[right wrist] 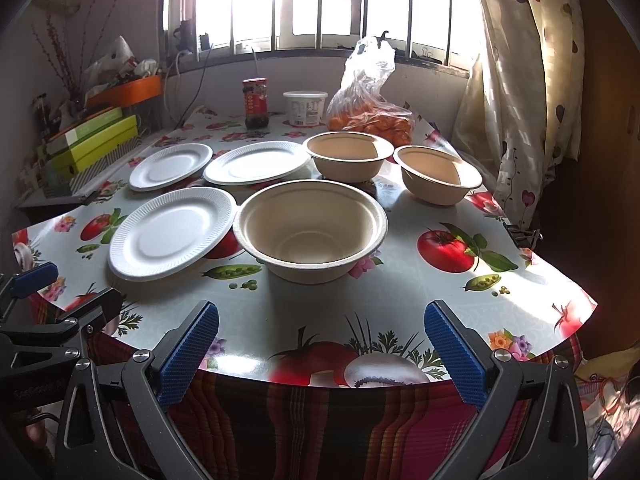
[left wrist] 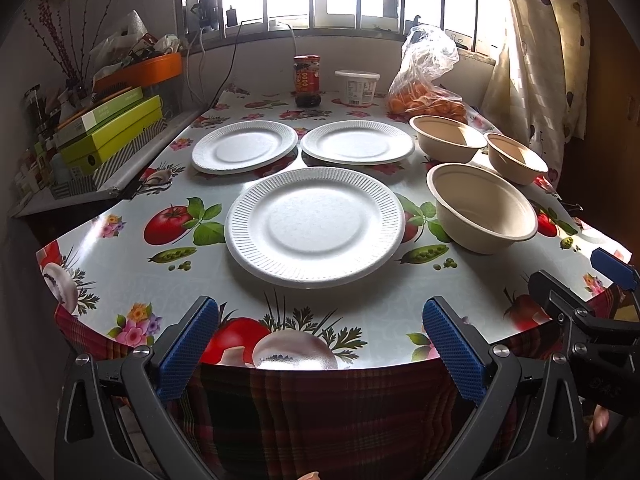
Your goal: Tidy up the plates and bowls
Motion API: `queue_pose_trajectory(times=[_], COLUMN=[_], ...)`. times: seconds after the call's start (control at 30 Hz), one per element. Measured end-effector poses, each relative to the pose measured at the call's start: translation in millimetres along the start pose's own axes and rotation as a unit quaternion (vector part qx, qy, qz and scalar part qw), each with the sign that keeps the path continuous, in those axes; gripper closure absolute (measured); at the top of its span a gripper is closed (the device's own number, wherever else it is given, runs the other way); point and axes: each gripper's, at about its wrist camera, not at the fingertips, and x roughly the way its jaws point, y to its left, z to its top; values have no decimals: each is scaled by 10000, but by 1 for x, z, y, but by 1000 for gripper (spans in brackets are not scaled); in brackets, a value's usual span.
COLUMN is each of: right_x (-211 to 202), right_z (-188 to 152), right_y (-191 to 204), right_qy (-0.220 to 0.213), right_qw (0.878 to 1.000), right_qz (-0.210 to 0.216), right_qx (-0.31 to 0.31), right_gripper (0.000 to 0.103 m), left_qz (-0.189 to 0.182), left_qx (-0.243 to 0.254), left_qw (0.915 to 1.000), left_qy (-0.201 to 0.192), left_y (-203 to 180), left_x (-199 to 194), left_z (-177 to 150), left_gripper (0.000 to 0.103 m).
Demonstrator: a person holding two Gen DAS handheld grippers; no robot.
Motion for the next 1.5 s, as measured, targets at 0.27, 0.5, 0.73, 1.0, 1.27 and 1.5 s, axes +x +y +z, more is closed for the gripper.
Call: queue_pose_trajectory(times=[0.27, 0.5, 0.73, 1.0, 1.27, 1.5], right_x=[1, 1, 1, 1, 1, -2], right_z=[-1, 0, 0, 0, 0, 7], right_y=[1, 1, 1, 2, 1, 5], right_qy=[6, 12, 11, 10, 4, -89], right_qw=[10000, 10000, 10000, 10000, 10000, 9999], right_qz=[25, 27, 27, 23, 24, 51], right_qx=[-16, -15, -18, -13, -16, -82], right_gripper=[0, 0, 0, 0, 0, 0], left_qz=[28, 30, 76, 109, 97, 106], left_qx=[-41, -19, -87, -63, -52, -5], left_qw=[10000, 10000, 9999, 9999, 9999, 9999], left_qy=[10, 5, 3, -4, -8, -30], left_y=[3, 2, 5, 5, 6, 6], left_x=[1, 0, -1, -1, -1, -2], left_z=[-1, 0, 0, 1, 1, 5], left_gripper=[0, 0, 0, 0, 0, 0])
